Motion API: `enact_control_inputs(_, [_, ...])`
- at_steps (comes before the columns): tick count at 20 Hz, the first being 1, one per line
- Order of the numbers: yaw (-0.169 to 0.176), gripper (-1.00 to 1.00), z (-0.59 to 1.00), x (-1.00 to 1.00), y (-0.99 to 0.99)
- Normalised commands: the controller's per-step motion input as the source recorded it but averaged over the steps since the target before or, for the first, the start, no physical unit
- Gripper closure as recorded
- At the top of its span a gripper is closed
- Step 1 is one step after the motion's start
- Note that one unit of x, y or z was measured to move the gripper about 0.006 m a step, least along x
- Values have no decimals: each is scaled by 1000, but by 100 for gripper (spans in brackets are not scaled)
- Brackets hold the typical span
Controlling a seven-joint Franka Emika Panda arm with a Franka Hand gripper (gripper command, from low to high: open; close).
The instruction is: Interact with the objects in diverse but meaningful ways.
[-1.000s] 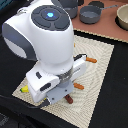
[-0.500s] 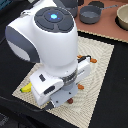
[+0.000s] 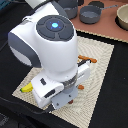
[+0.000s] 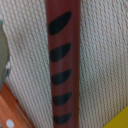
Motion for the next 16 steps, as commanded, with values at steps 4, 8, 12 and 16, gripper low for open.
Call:
enact_control_inputs(4, [0,100,0,328,-221])
enact_control_inputs(8, [0,100,0,333,-266])
enact_control_inputs(12, [0,100,0,301,-304])
enact_control_inputs(16, [0,100,14,331,-269])
